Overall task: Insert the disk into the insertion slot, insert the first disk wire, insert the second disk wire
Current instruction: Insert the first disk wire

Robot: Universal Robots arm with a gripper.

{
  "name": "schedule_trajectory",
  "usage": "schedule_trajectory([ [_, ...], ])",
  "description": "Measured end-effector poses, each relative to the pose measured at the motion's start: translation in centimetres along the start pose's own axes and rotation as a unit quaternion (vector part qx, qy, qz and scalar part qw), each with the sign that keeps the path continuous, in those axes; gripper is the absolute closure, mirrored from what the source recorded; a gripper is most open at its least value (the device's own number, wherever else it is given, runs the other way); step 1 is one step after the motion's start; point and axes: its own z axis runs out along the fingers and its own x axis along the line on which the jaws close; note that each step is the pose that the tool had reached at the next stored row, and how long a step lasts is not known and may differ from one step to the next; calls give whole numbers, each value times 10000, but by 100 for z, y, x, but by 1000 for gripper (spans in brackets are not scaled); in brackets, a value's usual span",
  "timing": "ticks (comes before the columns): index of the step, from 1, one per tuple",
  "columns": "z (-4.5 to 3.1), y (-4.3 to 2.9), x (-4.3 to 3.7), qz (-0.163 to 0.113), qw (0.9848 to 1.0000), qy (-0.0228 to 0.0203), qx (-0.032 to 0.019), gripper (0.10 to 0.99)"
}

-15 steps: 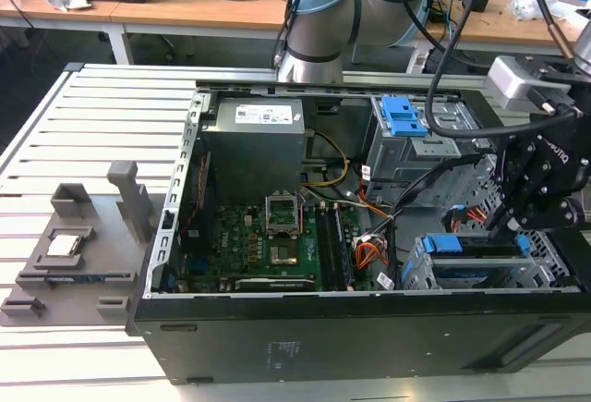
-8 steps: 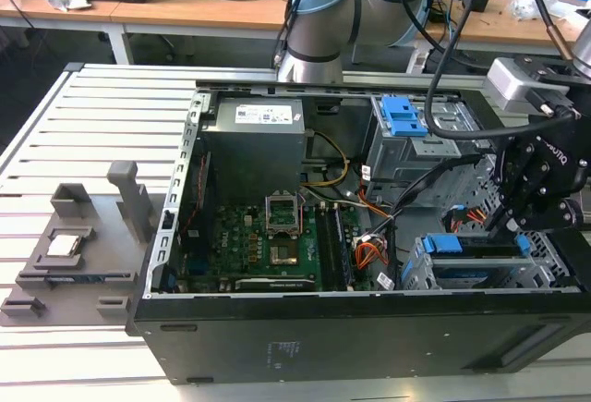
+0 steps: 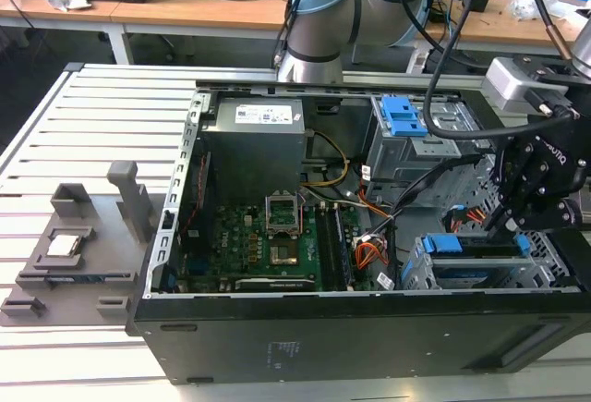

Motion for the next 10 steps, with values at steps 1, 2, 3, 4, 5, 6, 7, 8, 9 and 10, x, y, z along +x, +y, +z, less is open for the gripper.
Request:
schedule_trajectory([
  [1, 0, 3, 0, -1, 10000, -2, 0, 922],
  [2, 0, 4, 0, -1, 10000, -4, 0, 922],
  [3, 0, 5, -1, -2, 10000, -13, -1, 922],
  [4, 0, 6, -2, -2, 10000, -21, -1, 922],
  [5, 0, 6, -4, -2, 10000, -28, -1, 922],
  [6, 0, 6, -5, -3, 10000, -34, -2, 922],
  [7, 0, 6, -6, -3, 10000, -35, -2, 922],
  [8, 0, 6, -6, -3, 10000, -36, -2, 922],
  [9, 1, 6, -6, -3, 10000, -35, -2, 922],
  [10, 2, 6, -6, -3, 10000, -35, -2, 922],
])
